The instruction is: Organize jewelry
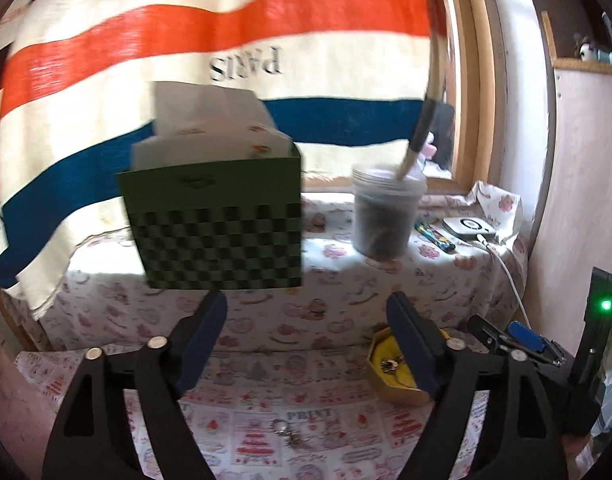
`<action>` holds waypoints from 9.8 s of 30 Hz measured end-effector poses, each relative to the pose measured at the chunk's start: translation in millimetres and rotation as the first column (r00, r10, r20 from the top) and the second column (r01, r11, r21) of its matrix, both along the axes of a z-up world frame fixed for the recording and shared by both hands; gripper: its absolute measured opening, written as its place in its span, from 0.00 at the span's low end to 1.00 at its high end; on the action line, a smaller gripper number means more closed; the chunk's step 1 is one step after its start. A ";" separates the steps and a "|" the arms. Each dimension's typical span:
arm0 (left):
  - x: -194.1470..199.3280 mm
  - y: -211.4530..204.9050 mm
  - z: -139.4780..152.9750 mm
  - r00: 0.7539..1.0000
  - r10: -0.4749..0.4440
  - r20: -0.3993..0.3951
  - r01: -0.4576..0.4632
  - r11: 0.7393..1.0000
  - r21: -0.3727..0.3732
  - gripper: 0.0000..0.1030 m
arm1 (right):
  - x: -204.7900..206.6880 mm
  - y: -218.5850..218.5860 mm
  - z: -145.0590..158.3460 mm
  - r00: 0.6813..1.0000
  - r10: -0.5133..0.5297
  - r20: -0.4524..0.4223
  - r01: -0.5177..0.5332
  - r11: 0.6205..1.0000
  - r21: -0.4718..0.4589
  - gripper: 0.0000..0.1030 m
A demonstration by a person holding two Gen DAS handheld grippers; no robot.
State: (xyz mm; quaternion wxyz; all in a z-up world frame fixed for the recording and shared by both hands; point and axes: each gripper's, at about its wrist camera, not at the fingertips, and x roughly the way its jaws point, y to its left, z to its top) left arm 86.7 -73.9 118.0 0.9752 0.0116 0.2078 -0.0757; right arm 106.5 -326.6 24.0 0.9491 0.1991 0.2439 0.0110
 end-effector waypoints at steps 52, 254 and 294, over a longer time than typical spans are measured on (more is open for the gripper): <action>15.5 73.2 -120.3 0.991 0.126 -0.037 -0.125 0.991 0.049 1.00 | 5.8 67.6 -29.2 0.999 0.021 0.044 -0.005 0.941 -0.337 1.00; 85.0 -64.3 -81.6 0.872 -0.344 -0.348 0.278 0.934 -0.226 0.19 | 28.2 -17.1 -35.2 0.978 0.203 0.057 -0.210 0.952 0.221 0.41; -41.0 53.1 -65.4 0.961 0.132 0.244 -0.127 0.991 -0.035 1.00 | -58.2 40.6 10.0 0.926 0.129 0.354 -0.061 0.979 -0.196 1.00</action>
